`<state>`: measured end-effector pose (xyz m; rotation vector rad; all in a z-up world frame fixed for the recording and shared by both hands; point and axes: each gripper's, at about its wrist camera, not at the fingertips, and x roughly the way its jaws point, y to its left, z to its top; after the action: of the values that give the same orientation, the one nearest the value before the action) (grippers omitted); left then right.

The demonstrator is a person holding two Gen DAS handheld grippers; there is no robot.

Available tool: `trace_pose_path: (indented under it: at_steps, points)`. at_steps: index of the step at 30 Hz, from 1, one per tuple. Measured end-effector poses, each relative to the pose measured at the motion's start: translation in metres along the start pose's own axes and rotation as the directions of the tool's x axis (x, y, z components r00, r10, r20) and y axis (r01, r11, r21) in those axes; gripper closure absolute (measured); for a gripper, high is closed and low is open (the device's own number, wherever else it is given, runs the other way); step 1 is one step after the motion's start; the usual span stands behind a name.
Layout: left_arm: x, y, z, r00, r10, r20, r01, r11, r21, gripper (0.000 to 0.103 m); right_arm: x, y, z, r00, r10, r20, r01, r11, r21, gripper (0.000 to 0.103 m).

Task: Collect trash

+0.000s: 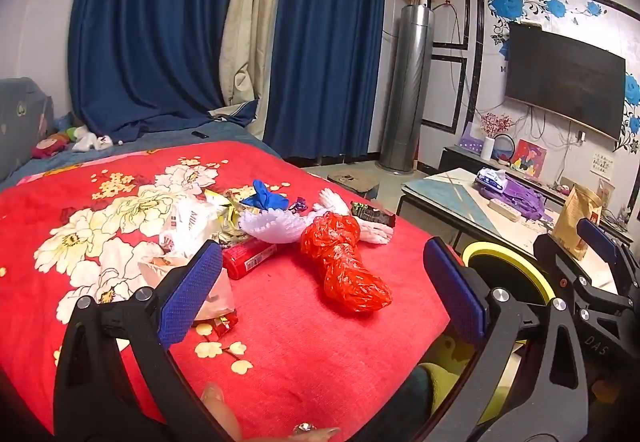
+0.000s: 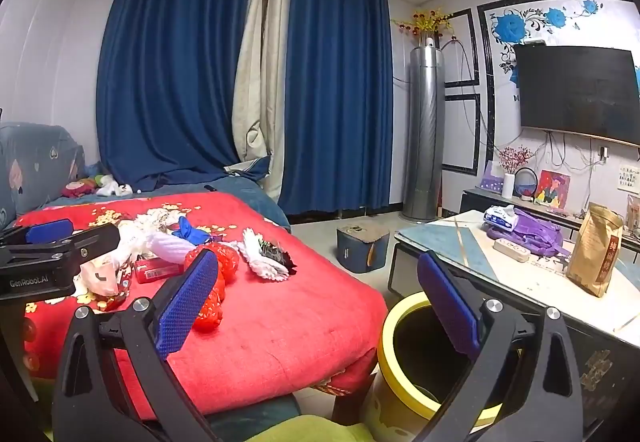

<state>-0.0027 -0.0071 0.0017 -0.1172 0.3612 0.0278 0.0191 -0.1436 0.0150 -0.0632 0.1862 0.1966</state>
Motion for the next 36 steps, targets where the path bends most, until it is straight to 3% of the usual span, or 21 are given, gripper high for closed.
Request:
trace_pose_path:
  at_steps: [21, 36]
  points:
    - [-0.009, -0.018, 0.006, 1.0, -0.004, 0.003, 0.004, 1.0, 0.003, 0.011, 0.002, 0.0, -0.001, 1.0, -0.001, -0.004, 0.001, 1.0, 0.001, 0.006]
    - [-0.004, -0.003, 0.004, 1.0, -0.007, -0.002, 0.007, 1.0, 0.007, 0.011, 0.004, -0.001, -0.005, 1.0, -0.002, -0.011, 0.002, 1.0, 0.005, 0.006]
